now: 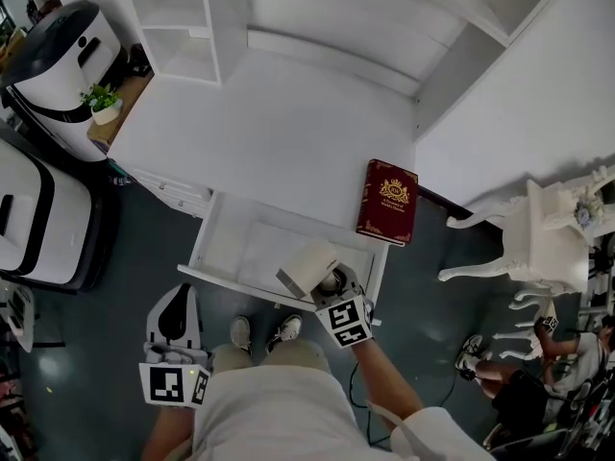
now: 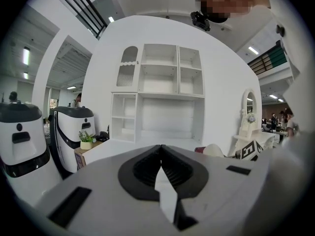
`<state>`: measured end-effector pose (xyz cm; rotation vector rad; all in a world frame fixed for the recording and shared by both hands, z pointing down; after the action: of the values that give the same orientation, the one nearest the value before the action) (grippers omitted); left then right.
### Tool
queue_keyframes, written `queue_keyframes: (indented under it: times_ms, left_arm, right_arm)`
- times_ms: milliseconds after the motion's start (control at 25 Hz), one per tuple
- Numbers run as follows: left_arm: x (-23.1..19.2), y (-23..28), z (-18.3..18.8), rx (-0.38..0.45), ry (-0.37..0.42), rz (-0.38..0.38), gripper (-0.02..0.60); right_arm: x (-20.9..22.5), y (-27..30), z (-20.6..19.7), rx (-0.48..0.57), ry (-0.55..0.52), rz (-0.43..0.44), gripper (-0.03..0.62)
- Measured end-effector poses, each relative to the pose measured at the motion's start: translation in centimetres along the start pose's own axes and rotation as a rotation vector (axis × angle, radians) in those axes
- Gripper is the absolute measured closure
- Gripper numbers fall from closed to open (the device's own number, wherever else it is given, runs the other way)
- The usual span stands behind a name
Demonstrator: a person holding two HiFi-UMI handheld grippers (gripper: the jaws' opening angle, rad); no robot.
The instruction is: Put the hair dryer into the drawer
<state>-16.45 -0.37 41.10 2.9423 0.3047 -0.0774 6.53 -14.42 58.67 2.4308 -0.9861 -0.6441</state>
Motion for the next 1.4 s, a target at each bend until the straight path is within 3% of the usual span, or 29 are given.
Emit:
queue_keyframes:
  times_ms: [1400]
  left_arm:
    - [-1.8,-0.5,-5.0,-0.098,-0.079,0.075,0.566]
  right_arm:
    - [-4.7,13.5,-6.4,-0.235,-0.248,0.167,0.404]
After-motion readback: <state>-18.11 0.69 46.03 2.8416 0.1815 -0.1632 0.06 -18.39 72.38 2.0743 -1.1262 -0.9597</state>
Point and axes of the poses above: the fingertips, and each gripper's own axes: y forward along the fingers, x to its right, z out of its top, the point moved 5 cm from there along -y, backward along the fingers, and after that the axes turned 15 degrees about -z, right-handed, at the moved point
